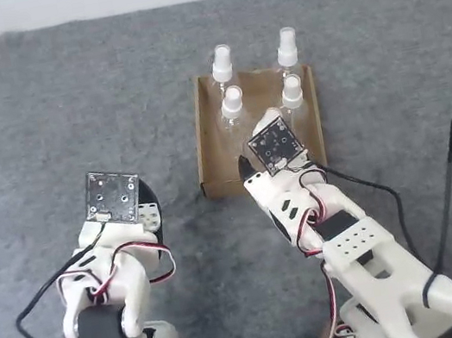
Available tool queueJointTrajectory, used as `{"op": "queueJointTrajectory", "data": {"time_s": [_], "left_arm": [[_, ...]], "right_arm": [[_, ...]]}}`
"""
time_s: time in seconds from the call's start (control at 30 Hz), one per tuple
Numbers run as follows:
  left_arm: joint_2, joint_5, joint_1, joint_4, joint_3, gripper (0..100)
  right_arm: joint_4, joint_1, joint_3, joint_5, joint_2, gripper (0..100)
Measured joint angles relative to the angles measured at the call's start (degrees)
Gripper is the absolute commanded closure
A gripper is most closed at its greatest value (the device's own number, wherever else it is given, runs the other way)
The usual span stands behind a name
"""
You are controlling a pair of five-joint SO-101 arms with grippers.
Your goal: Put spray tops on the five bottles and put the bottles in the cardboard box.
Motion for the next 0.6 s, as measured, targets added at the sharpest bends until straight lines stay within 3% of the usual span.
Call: {"op": "queueJointTrajectory", "data": {"time_s": [0.4,0.6], "left_arm": [[0.0,0.0,0.0,0.0,0.0,99],[0.0,0.0,0.0,0.0,0.0,99]], "right_arm": [[0.0,-0.1,0.0,-0.1,0.0,78.2],[0.0,-0.1,0.0,-0.1,0.0,67.5]]}}
